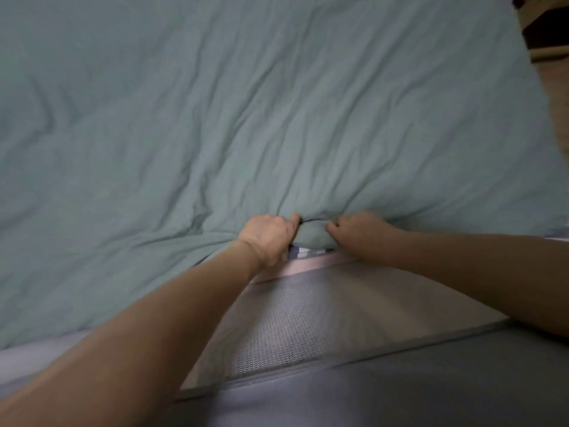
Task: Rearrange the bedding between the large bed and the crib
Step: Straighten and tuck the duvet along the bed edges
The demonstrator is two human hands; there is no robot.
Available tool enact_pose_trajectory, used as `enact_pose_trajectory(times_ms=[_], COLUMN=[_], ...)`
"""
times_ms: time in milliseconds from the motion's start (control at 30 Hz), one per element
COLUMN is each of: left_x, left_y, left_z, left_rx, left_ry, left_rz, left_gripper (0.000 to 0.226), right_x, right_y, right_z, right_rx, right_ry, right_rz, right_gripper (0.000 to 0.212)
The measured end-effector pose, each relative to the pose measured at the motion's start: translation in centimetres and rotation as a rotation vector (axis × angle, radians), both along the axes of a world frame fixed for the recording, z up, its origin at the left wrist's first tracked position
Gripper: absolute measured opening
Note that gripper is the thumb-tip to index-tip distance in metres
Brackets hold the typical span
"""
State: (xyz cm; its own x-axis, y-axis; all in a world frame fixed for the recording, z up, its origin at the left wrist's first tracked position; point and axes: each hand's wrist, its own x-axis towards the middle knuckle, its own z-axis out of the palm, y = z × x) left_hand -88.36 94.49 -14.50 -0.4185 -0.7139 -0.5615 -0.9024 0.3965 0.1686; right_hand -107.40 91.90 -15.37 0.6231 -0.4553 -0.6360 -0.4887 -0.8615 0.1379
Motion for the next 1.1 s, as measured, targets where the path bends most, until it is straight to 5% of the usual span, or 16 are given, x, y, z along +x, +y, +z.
enact_pose_trajectory(times_ms=[100,200,300,367,467,533,600,667,733,933,1100], left_x=[0.6,-0.4,-2.5,-3.7,-3.9,-2.7,-0.8,1.1,2.2,-3.3,-13.2], left_y=[-2.7,-2.7,-0.1,0.2,-2.8,-6.4,-9.6,-11.6,-13.4,-17.2,-15.0], left_z=[3.1,4.0,2.2,1.7,1.8,2.1,2.3,2.2,0.9,-5.3,-5.4], left_rx=[0.188,0.364,0.486,0.555,0.736,0.567,0.077,-0.315,-0.417,-0.254,0.047], left_ry=[0.000,0.048,0.115,0.050,-0.048,0.039,0.118,0.175,0.104,0.057,0.263], left_rz=[-0.014,0.011,0.049,-0.028,-0.004,0.115,0.342,0.621,0.711,0.482,-0.343], left_gripper=[0.041,0.007,0.027,0.014,0.025,0.021,0.019,0.034,0.057,0.077,0.076], right_x=[-0.1,-0.6,-2.2,-2.8,-2.5,-2.3,-2.3,-1.9,-0.8,-3.4,-17.2], right_y=[-3.0,-4.4,-0.9,0.1,-2.3,-4.8,-7.7,-10.5,-13.5,-18.8,-15.5], right_z=[2.2,3.7,3.2,3.0,2.6,2.1,1.6,1.1,0.2,-5.7,-5.2], right_rx=[0.210,0.365,0.529,0.560,0.611,0.555,0.297,-0.006,-0.124,-0.236,-0.222], right_ry=[0.057,0.092,0.143,0.185,0.241,0.096,-0.254,-0.529,-0.612,-0.452,-0.066], right_rz=[-0.168,-0.114,-0.012,-0.008,-0.057,-0.175,-0.421,-0.534,-0.595,-0.773,-1.105], right_gripper=[0.032,0.031,0.026,0.022,0.011,0.011,0.018,0.027,0.047,0.067,0.062])
